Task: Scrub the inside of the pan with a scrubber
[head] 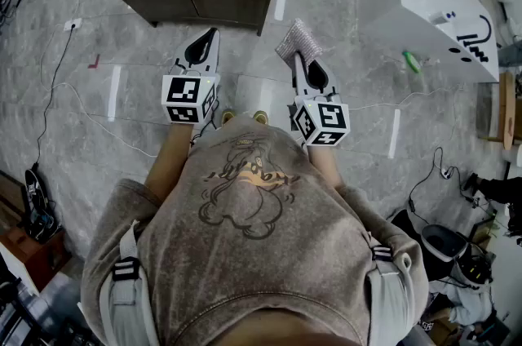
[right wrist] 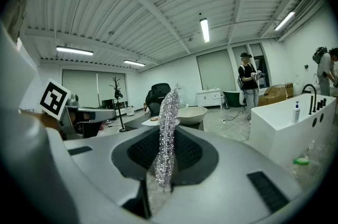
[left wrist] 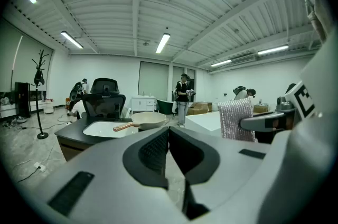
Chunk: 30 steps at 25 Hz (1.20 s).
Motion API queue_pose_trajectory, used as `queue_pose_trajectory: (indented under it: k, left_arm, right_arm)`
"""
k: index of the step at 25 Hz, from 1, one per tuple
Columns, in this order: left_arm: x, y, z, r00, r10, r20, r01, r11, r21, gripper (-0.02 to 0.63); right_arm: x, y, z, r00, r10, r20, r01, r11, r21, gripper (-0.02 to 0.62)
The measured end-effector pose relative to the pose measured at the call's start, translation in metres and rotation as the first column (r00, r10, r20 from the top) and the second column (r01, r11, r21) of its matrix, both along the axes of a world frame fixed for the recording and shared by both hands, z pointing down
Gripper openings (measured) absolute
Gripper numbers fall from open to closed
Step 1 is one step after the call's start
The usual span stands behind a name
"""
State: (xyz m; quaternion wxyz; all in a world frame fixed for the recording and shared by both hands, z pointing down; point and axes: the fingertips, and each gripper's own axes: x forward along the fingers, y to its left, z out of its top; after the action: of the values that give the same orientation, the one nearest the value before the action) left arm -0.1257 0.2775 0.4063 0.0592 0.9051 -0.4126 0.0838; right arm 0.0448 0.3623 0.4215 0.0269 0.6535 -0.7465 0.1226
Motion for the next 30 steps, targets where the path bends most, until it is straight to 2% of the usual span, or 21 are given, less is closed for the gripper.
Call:
queue_pose_trajectory:
  k: [9, 21, 30]
  left_arm:
    - [-0.001, -0.017, 0.006, 0.999, 0.036, 0.001, -0.036, 0.999, -0.008, 0.018]
    - [-0.013, -0.042, 0.023, 0.995, 0.099, 0.015, -0.099, 0.995, -0.018, 0.017]
    - [0.003, -0.082, 0.032, 0.992, 0.127, 0.004, -0.127, 0.992, -0.016, 0.018]
  right_arm:
    - [-0.011, -0.014, 0.004, 0.999, 0.016, 0.030, -0.016, 1.000, 0.002, 0.074]
    - [-0.009, -0.026, 0.008, 0.993, 0.114, 0.010, -0.114, 0.993, 0.013, 0.075]
    - [0.003, -0.065, 0.018, 0.991, 0.132, 0.015, -0.132, 0.991, 0.021, 0.074]
